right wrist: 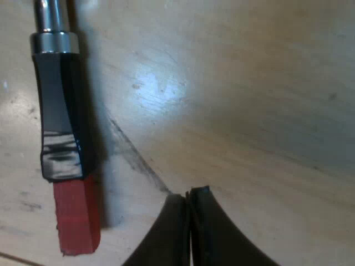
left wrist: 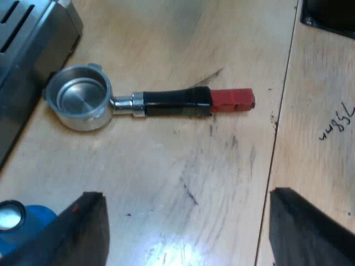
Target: Put the handle in the coffee machine
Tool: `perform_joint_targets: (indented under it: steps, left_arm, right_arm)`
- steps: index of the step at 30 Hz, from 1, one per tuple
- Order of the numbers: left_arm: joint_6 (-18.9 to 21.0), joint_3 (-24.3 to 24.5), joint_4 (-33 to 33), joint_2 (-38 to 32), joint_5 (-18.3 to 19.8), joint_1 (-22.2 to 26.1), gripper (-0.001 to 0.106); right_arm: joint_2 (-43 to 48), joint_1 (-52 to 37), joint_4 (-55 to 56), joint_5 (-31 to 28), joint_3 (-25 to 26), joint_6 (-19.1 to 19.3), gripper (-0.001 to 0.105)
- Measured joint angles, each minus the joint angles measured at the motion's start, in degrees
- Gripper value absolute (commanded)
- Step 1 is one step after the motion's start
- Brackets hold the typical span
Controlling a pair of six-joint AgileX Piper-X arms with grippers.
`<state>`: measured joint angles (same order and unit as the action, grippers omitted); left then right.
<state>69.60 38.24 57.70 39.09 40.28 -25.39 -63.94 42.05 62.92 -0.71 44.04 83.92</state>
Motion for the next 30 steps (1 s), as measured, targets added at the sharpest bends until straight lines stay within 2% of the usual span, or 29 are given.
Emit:
perform_joint_targets:
  steps: [6,20,30]
  left_arm:
    - [-0.6,-3.0,-0.2,0.0,0.0,-3.0,0.063]
    - [-0.9,-3.5,-2.6,0.0,0.0,-4.0,0.063]
    - [-0.9,-3.5,-2.6,0.0,0.0,-4.0,0.063]
  right_arm:
    - [-7.3,0.2,-3.6,0.1,-0.3,-2.7,0.0]
    - [-16.4,0.2,-8.9,0.2,-0.3,-3.1,0.0]
    - [-21.1,8.2,-11.9,1.2,-0.6,-3.6,0.0]
